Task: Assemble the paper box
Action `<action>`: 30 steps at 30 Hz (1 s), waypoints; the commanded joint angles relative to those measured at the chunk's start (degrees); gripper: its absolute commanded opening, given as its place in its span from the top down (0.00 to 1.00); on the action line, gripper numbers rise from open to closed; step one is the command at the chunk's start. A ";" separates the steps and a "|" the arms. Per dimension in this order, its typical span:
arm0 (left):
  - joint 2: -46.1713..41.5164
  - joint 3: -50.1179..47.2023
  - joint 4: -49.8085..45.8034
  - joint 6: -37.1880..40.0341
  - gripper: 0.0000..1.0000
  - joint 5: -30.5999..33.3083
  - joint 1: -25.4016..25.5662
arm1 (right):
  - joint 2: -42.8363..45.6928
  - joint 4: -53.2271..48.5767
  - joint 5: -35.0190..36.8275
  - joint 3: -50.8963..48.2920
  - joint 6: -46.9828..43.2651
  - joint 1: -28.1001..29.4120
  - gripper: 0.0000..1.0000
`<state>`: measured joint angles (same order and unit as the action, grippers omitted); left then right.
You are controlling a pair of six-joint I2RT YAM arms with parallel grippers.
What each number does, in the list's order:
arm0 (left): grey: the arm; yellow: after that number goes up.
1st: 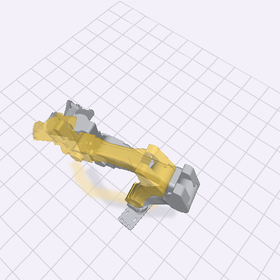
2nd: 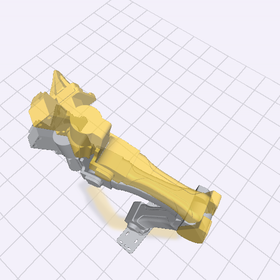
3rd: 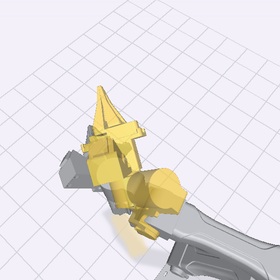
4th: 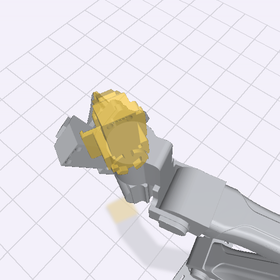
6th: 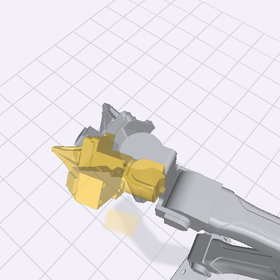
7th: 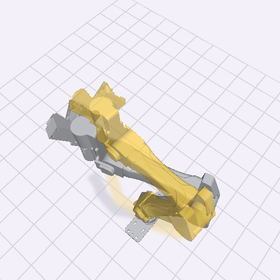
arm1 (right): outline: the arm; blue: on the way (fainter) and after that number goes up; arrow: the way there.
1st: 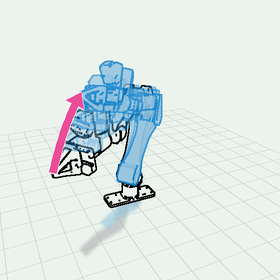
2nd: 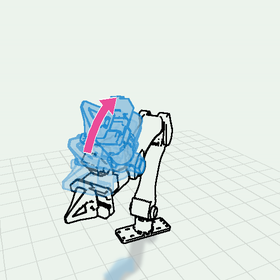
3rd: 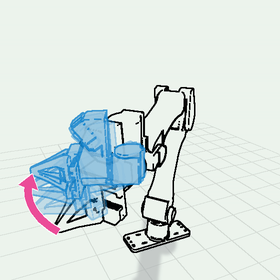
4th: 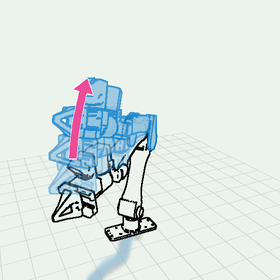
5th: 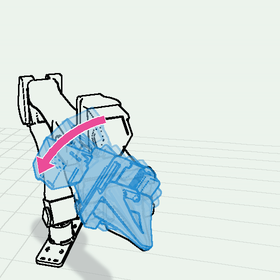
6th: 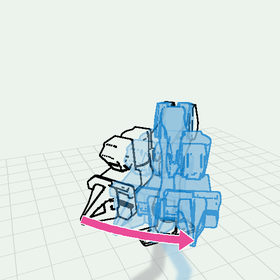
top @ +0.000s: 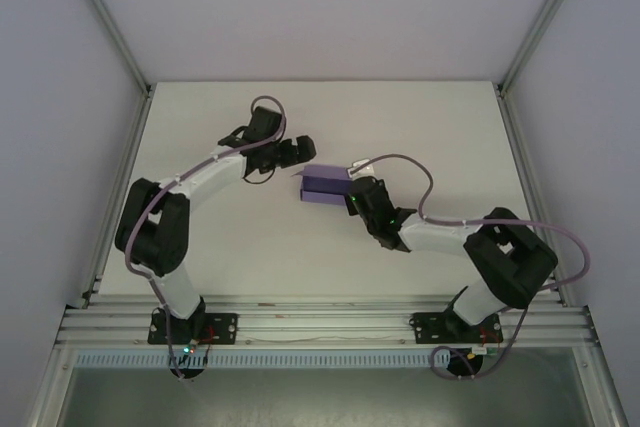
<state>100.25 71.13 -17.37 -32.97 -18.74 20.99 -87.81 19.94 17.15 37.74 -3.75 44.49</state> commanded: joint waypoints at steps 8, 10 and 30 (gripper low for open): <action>1.70 -5.40 2.25 2.00 0.08 -4.82 0.02 | -3.00 -4.04 -1.32 -1.93 -5.20 0.84 0.95; 1.51 -6.99 4.09 1.60 0.14 -6.46 0.06 | -2.49 -4.08 -1.68 -2.36 -5.04 0.86 0.92; 5.93 -12.78 15.87 -0.88 0.35 -11.81 0.02 | 25.77 -22.99 -11.31 -5.35 8.88 0.09 0.01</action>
<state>104.14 57.60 -2.46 -34.54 -29.56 20.99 -64.38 0.95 5.48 32.14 -0.93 45.17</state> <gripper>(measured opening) 0.662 0.965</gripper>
